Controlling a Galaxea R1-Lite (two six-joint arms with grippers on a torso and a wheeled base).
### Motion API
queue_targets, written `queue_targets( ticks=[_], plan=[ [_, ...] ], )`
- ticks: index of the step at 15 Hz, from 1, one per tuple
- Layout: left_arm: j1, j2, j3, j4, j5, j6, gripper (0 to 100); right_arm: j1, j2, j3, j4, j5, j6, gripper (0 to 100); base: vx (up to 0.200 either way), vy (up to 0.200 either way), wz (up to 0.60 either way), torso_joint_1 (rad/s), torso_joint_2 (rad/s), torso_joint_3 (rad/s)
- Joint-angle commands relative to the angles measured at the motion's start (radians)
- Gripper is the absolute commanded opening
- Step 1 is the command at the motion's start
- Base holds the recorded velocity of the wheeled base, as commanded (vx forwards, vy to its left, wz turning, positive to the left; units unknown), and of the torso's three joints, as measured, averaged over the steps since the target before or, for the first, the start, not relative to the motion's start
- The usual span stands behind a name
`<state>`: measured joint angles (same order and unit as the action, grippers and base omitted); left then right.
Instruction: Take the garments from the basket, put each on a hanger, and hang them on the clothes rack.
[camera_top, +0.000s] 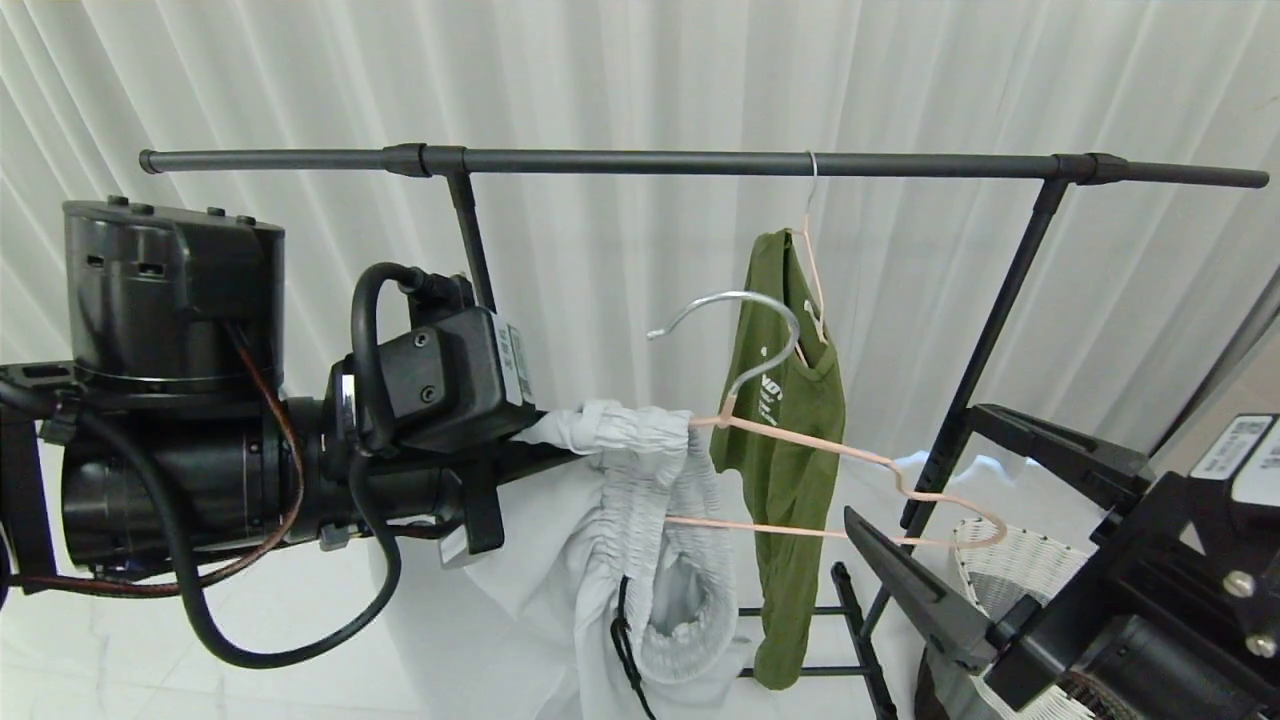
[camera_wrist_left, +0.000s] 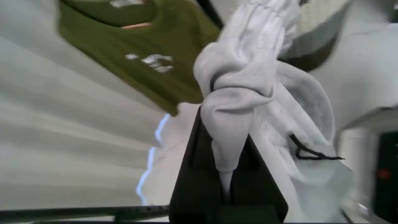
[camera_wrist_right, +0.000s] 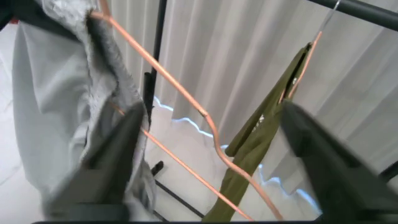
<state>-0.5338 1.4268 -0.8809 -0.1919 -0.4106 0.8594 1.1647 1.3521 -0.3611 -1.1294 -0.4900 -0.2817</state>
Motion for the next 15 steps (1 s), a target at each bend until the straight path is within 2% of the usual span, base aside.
queue_targets(
  ticks=[1, 2, 4, 6, 7, 9, 11, 15],
  plan=[
    [0.000, 0.000, 0.034, -0.031, 0.013, -0.002, 0, -0.007, 0.002, 0.001, 0.002, 0.001, -0.002, 100, 0.000, 0.000, 0.00, 0.000, 0.00, 0.000],
    [0.000, 0.001, 0.060, -0.080, 0.059, -0.014, 0, -0.010, 0.002, 0.001, 0.002, 0.002, -0.001, 100, 0.000, 0.000, 0.00, 0.000, 0.00, 0.000],
    [-0.009, -0.008, 0.066, -0.081, 0.125, -0.068, 0, -0.010, -0.001, 0.001, 0.002, 0.002, 0.001, 100, 0.000, 0.000, 0.00, 0.000, 0.00, 0.000],
    [-0.092, -0.011, 0.059, -0.083, 0.239, -0.306, 0, -0.008, -0.001, 0.001, 0.008, 0.004, 0.001, 100, 0.000, 0.000, 0.00, 0.000, 0.00, 0.000],
    [-0.133, -0.011, 0.053, -0.083, 0.300, -0.396, 0, -0.008, -0.001, 0.001, 0.010, 0.002, 0.004, 100, 0.000, 0.000, 0.00, 0.000, 0.00, 0.000],
    [-0.178, -0.014, 0.034, -0.084, 0.375, -0.514, 0, -0.002, 0.002, -0.002, 0.034, 0.004, 0.021, 100, 0.000, 0.000, 0.00, 0.000, 0.00, 0.000],
    [-0.178, -0.020, 0.031, -0.084, 0.378, -0.523, 0, 0.027, 0.001, -0.027, 0.109, 0.004, 0.096, 100, 0.000, 0.000, 0.00, 0.000, 0.00, 0.000],
    [-0.178, -0.031, 0.011, -0.109, 0.377, -0.525, 0, 0.059, 0.038, -0.036, 0.260, 0.005, 0.319, 100, 0.000, 0.000, 0.00, 0.000, 0.00, 0.000]
  ],
)
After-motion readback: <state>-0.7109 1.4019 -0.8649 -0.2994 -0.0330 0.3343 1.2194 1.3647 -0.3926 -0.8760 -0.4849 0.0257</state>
